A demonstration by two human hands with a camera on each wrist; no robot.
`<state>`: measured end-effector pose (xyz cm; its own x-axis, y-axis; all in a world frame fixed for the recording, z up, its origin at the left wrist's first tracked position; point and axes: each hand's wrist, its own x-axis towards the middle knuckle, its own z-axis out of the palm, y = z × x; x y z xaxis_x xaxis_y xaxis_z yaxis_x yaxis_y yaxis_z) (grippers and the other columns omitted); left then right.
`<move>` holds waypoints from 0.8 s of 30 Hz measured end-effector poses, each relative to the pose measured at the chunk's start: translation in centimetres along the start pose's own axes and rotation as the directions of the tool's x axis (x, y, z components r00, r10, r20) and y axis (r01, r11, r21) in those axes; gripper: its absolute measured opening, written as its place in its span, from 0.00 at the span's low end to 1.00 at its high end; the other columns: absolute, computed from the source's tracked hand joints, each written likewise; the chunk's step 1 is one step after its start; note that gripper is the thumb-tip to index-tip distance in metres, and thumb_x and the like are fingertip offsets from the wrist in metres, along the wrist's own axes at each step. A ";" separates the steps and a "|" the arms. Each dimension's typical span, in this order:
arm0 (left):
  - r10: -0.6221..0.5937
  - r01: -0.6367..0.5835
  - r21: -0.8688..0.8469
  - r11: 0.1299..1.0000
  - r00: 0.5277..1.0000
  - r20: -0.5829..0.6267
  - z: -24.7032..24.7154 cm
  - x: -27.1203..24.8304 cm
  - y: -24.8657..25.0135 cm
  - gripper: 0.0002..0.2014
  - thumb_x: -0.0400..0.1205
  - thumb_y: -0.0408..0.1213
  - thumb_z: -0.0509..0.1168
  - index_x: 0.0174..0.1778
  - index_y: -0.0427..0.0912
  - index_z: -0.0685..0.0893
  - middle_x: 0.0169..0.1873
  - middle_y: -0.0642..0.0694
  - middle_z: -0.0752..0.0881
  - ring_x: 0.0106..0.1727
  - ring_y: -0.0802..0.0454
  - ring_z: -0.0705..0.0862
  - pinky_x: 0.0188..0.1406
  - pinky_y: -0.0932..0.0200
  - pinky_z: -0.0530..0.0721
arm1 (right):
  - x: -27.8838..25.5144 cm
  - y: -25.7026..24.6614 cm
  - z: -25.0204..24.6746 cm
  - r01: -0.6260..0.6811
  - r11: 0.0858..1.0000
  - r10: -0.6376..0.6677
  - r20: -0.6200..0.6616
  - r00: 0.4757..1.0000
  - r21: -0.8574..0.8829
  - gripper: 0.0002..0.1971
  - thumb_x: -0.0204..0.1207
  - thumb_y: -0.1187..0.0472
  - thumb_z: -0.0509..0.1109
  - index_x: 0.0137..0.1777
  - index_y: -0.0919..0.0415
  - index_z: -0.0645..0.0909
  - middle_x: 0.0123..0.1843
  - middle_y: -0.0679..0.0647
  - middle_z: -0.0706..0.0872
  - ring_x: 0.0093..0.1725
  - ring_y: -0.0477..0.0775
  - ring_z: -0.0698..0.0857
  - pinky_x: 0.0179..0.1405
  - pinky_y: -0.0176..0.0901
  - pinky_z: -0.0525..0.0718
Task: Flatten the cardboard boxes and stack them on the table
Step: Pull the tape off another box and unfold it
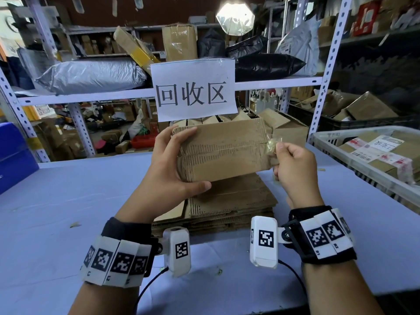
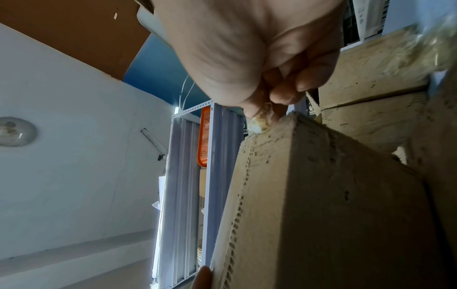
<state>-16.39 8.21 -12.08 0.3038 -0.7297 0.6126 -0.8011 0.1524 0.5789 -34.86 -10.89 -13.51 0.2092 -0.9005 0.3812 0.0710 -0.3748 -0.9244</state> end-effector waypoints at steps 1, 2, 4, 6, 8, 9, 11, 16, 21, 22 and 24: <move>-0.006 0.006 -0.003 1.000 1.000 0.003 0.0 0.0 0.0 0.49 0.59 0.57 0.81 0.78 0.74 0.68 0.78 0.65 0.58 0.84 0.64 0.60 0.77 0.73 0.66 | 0.0 -0.1 0.0 -0.018 0.999 0.017 0.004 1.000 0.034 0.14 0.88 0.53 0.62 0.52 0.57 0.89 0.36 0.51 0.85 0.32 0.50 0.75 0.40 0.48 0.76; -0.011 0.011 -0.008 1.000 1.000 0.005 -0.1 0.0 0.1 0.49 0.59 0.55 0.82 0.77 0.74 0.68 0.78 0.65 0.58 0.83 0.66 0.59 0.73 0.80 0.64 | 0.0 -0.3 0.0 -0.031 0.997 0.030 0.010 0.999 0.064 0.15 0.89 0.53 0.62 0.54 0.59 0.88 0.36 0.53 0.84 0.31 0.52 0.74 0.39 0.48 0.75; -0.025 0.025 -0.013 1.000 1.000 0.007 -0.1 -0.1 0.2 0.49 0.60 0.51 0.83 0.77 0.74 0.68 0.78 0.66 0.57 0.82 0.69 0.59 0.69 0.85 0.62 | -0.3 -0.6 0.1 -0.052 0.994 0.051 0.012 0.999 0.094 0.18 0.89 0.53 0.60 0.50 0.66 0.85 0.33 0.59 0.77 0.29 0.56 0.71 0.35 0.49 0.73; -0.038 0.038 -0.011 0.999 0.999 0.008 -0.1 0.0 0.3 0.49 0.61 0.49 0.83 0.78 0.73 0.68 0.78 0.66 0.57 0.81 0.70 0.59 0.67 0.87 0.62 | -0.5 -1.1 0.2 -0.088 0.989 0.088 0.003 0.996 0.115 0.23 0.90 0.49 0.57 0.46 0.70 0.80 0.27 0.58 0.72 0.23 0.51 0.73 0.31 0.47 0.77; -0.050 0.050 0.001 0.999 0.999 0.010 -0.2 0.2 0.6 0.49 0.62 0.48 0.83 0.78 0.72 0.68 0.78 0.65 0.57 0.81 0.70 0.59 0.67 0.86 0.62 | -0.8 -1.7 0.2 -0.127 0.980 0.124 0.028 0.992 0.156 0.26 0.88 0.40 0.53 0.42 0.60 0.80 0.26 0.52 0.74 0.20 0.44 0.74 0.26 0.43 0.78; -0.053 0.053 0.008 0.999 0.999 0.011 -0.3 0.3 0.6 0.49 0.63 0.47 0.84 0.78 0.72 0.68 0.78 0.64 0.57 0.80 0.71 0.60 0.67 0.86 0.62 | -0.8 -1.9 0.1 -0.123 0.980 0.115 0.062 0.991 0.153 0.28 0.86 0.34 0.52 0.42 0.56 0.80 0.25 0.49 0.76 0.20 0.42 0.75 0.24 0.41 0.78; -0.051 0.051 0.018 0.999 0.999 0.010 -0.5 0.5 0.6 0.49 0.65 0.42 0.86 0.78 0.71 0.69 0.77 0.65 0.57 0.77 0.78 0.59 0.65 0.88 0.62 | -0.9 -2.1 0.2 -0.069 0.995 0.059 0.125 0.990 0.077 0.26 0.80 0.30 0.60 0.43 0.53 0.82 0.23 0.40 0.77 0.22 0.40 0.75 0.26 0.40 0.78; -0.067 0.067 0.069 0.995 0.998 0.007 -0.9 0.6 1.0 0.49 0.65 0.40 0.87 0.75 0.78 0.69 0.78 0.69 0.53 0.78 0.69 0.62 0.60 0.87 0.66 | -1.0 -1.8 0.3 0.044 0.999 -0.046 0.111 0.993 0.019 0.23 0.83 0.49 0.70 0.47 0.75 0.79 0.27 0.52 0.73 0.30 0.53 0.72 0.36 0.52 0.73; -0.087 0.066 0.347 0.935 0.995 0.046 -1.4 1.2 2.6 0.52 0.61 0.52 0.85 0.77 0.78 0.62 0.81 0.67 0.45 0.83 0.49 0.55 0.77 0.48 0.67 | -0.9 -1.8 0.7 -0.035 0.996 0.021 0.152 0.988 0.088 0.13 0.87 0.52 0.65 0.52 0.58 0.88 0.24 0.40 0.80 0.23 0.41 0.74 0.31 0.45 0.75; -0.089 0.063 0.425 0.903 0.995 0.042 -1.4 1.4 2.9 0.53 0.61 0.55 0.84 0.79 0.76 0.61 0.83 0.63 0.45 0.84 0.47 0.52 0.79 0.42 0.64 | -1.0 -1.9 0.9 -0.037 0.994 0.019 0.163 0.986 0.107 0.13 0.88 0.52 0.64 0.50 0.55 0.88 0.28 0.43 0.83 0.23 0.41 0.74 0.30 0.44 0.75; -0.060 0.035 0.582 0.812 0.998 0.025 -1.3 1.9 3.6 0.55 0.61 0.61 0.82 0.83 0.69 0.60 0.86 0.51 0.48 0.86 0.42 0.47 0.84 0.33 0.57 | -1.3 -2.1 1.3 -0.034 0.990 0.010 0.171 0.985 0.136 0.14 0.89 0.53 0.62 0.45 0.53 0.86 0.31 0.47 0.85 0.23 0.42 0.76 0.26 0.41 0.75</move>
<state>-18.07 8.24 -8.14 0.3389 -0.7537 0.5631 -0.9404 -0.2896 0.1783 -33.97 -8.62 -12.09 0.3737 -0.8532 0.3638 0.1963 -0.3106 -0.9301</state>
